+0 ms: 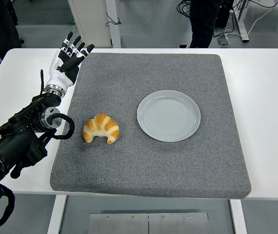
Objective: Place the bread on the plate
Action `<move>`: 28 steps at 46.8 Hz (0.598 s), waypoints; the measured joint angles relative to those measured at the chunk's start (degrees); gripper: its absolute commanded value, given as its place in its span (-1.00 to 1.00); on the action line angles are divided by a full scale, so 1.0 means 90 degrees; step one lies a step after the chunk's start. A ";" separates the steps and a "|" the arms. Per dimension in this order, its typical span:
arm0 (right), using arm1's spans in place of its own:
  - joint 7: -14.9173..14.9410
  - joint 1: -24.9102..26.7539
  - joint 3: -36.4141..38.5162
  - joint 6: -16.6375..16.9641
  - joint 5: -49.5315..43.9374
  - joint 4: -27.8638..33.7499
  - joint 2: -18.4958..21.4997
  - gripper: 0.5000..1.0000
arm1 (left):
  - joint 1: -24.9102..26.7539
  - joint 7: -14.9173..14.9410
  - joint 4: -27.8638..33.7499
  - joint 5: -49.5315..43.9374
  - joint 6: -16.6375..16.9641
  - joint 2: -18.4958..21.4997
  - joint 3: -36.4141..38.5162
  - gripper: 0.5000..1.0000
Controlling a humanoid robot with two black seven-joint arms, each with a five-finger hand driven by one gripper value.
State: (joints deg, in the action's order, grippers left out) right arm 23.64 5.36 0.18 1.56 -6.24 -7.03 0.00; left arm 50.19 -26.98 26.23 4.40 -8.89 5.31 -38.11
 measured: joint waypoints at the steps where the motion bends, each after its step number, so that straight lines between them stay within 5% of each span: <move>1: 0.0000 0.0000 0.0000 0.0000 0.0000 0.0000 0.0000 1.00 | 0.0000 0.0000 0.0002 0.0001 -0.0002 0.0000 0.0001 0.89; 28: -0.0003 0.0000 0.0000 0.0000 0.0000 0.0000 0.0000 1.00 | 0.0038 0.0055 0.0039 -0.0010 0.0046 0.0118 -0.0004 0.89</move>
State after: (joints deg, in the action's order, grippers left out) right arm 23.61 5.36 0.18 1.57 -6.24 -7.03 0.00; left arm 50.53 -26.49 26.58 4.31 -8.48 6.38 -38.15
